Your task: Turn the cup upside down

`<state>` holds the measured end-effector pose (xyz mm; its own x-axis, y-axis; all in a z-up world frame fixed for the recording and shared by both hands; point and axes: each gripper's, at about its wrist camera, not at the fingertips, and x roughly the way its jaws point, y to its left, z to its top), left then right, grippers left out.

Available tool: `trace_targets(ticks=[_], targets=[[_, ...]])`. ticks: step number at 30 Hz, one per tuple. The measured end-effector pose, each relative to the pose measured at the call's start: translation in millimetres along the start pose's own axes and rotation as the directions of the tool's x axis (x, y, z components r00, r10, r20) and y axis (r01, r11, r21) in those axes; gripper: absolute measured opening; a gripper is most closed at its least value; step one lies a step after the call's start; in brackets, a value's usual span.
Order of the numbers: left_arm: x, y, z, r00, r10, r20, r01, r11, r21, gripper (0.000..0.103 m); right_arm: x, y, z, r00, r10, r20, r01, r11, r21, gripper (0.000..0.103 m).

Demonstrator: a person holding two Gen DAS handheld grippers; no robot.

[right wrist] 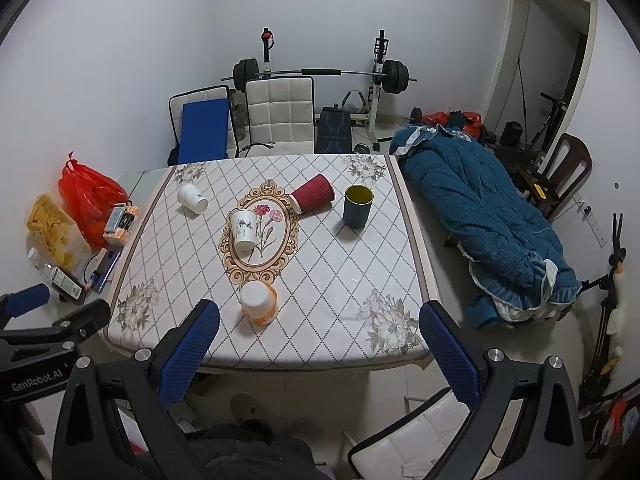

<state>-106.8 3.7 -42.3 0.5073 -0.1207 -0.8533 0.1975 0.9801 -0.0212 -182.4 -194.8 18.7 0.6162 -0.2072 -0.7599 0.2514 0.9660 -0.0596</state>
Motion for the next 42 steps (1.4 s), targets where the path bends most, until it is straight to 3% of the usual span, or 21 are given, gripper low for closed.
trace_targets(ticks=[42], targets=[[-1.2, 6.9, 1.1, 1.0, 0.004, 0.003, -0.004, 1.0, 0.012, 0.099, 8.2, 6.9, 3.0, 0.999, 0.03, -0.02, -0.03, 1.0, 0.0, 0.102]])
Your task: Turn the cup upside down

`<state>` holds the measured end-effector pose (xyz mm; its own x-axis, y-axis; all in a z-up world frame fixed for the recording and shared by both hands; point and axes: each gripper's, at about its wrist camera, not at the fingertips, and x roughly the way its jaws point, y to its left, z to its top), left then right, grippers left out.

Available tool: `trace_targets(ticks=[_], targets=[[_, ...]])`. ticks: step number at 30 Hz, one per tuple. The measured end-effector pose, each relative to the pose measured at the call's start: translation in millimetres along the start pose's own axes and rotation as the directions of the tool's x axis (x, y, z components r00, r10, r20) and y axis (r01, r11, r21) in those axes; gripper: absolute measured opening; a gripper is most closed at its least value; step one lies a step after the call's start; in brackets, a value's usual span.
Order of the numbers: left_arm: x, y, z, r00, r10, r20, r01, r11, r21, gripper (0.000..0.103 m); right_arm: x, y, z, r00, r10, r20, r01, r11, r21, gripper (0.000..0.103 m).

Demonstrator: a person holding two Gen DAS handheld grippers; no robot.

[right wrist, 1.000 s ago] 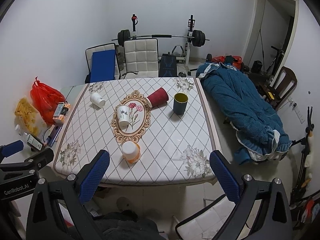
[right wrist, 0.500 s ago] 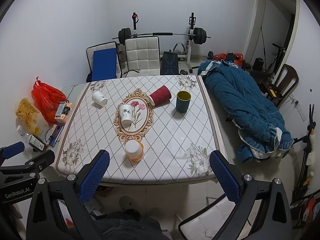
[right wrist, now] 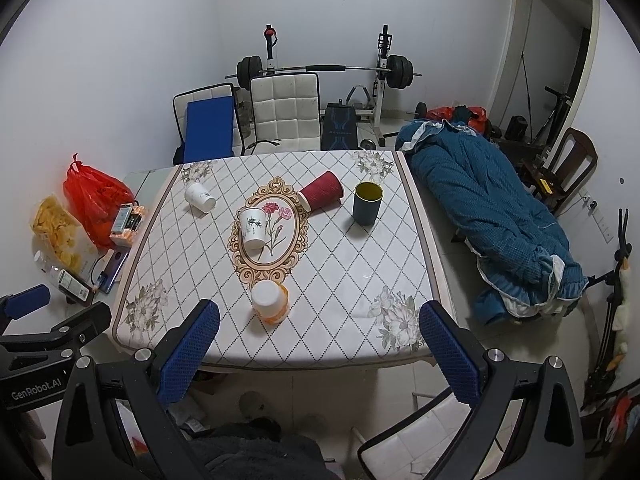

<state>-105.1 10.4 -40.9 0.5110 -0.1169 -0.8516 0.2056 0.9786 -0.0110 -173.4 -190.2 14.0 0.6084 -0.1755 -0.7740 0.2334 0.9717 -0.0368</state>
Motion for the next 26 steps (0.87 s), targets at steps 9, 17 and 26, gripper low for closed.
trace_targets(ticks=[9, 17, 26], targets=[[-1.5, 1.1, 2.0, 1.0, -0.004, 0.002, 0.004, 1.0, 0.005, 0.099, -0.2, -0.4, 0.5, 1.0, -0.004, 0.002, 0.004, 1.0, -0.001, 0.102], [-4.8, -0.2, 3.0, 1.0, 0.007, 0.018, -0.007, 1.0, 0.01, 0.103, -1.6, -1.1, 2.0, 1.0, -0.005, 0.002, 0.005, 1.0, 0.001, 0.102], [-4.4, -0.8, 0.5, 1.0, 0.013, 0.019, -0.013, 1.0, 0.004, 0.103, -3.5, -2.2, 5.0, 1.0, 0.0, 0.0, 0.0, 1.0, 0.008, 0.102]])
